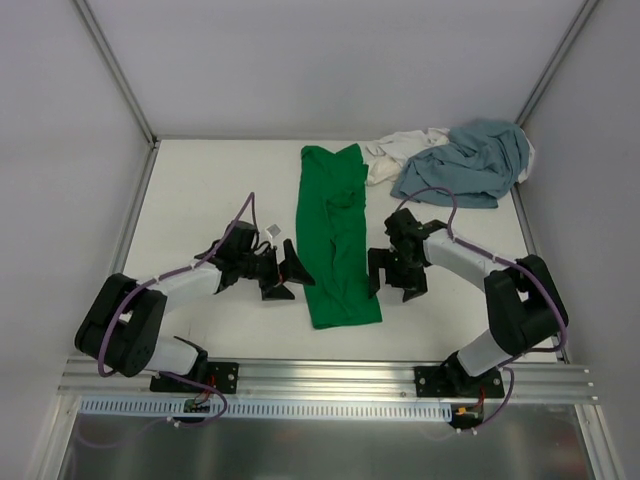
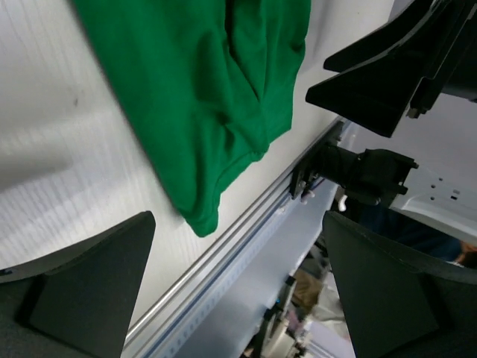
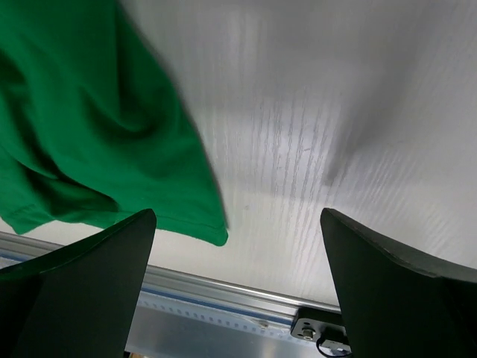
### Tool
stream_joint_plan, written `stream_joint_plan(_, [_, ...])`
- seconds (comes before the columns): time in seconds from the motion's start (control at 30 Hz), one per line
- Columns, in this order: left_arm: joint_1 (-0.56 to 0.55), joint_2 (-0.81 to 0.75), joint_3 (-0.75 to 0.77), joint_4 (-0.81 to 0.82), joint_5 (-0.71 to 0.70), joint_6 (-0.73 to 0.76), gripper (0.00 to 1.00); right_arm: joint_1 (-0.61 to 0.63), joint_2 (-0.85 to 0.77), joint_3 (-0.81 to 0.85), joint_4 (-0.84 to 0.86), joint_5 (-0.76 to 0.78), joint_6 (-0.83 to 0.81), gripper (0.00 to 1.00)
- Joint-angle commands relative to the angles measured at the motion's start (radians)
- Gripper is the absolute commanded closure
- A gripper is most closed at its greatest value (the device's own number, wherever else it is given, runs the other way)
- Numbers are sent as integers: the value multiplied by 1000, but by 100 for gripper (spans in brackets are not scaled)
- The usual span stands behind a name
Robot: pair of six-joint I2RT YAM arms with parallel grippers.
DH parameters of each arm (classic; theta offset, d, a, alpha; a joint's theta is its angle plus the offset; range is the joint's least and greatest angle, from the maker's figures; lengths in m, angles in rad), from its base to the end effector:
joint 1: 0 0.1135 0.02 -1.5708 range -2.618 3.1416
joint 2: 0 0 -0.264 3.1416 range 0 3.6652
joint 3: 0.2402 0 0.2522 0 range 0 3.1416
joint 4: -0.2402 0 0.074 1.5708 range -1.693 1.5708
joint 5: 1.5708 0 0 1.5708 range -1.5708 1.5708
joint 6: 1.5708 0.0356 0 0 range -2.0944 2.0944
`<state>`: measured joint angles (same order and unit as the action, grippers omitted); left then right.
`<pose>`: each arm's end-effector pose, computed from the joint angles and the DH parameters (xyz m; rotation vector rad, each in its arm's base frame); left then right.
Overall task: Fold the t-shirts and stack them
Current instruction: Grab the bottom of the folded rectangular tshirt with both arms
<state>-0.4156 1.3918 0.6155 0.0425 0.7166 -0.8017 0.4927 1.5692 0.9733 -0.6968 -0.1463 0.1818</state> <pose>0.2327 -0.1283 0.1769 -0.0706 2.5208 -1.3968 0.2495 0.1398 0.1846 -0.4798 2.8690 0.3358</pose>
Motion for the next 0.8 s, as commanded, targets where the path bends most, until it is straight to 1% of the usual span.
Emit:
stream_joint_plan(0.0, [-23, -43, -109, 250, 102, -157, 1, 6, -78, -59, 141, -75, 47, 1])
stream_joint_plan(0.07, [-51, -45, -157, 287, 98, -194, 1, 9, -81, -85, 149, -79, 47, 0])
stream_joint_plan(0.13, [-83, -56, -163, 263, 64, -188, 1, 9, -86, -100, 160, -81, 42, 0])
stream_joint_plan(0.17, [-116, -57, -166, 255, 55, -186, 1, 10, -87, -108, 164, -82, 42, 0])
stream_joint_plan(0.27, [-173, -37, -169, 249, 29, -191, 1, 14, -90, -143, 186, -94, 51, 0])
stream_joint_plan(0.33, [-193, -20, -166, 250, 0, -191, 1, 15, -100, -173, 212, -105, 71, 1])
stream_joint_plan(0.4, [-219, 4, -149, 249, -22, -186, 1, 18, -101, -188, 233, -116, 87, 4])
stream_joint_plan(0.5, [-245, 41, -105, 229, -48, -168, 1, 23, -115, -241, 285, -156, 133, 4])
stream_joint_plan(0.57, [-259, 55, -68, 195, -68, -145, 1, 27, -165, -313, 328, -185, 182, 4])
stream_joint_plan(0.6, [-267, 67, -59, 191, -71, -140, 1, 27, -193, -346, 395, -200, 202, 4])
stream_joint_plan(0.63, [-270, 70, -53, 185, -74, -136, 1, 27, -225, -372, 416, -196, 218, 4])
stream_joint_plan(0.67, [-272, 75, -45, 178, -80, -130, 1, 24, -250, -386, 418, -187, 222, 4])
stream_joint_plan(0.77, [-273, 75, -42, 175, -86, -120, 1, 14, -313, -386, 349, -154, 196, 3])
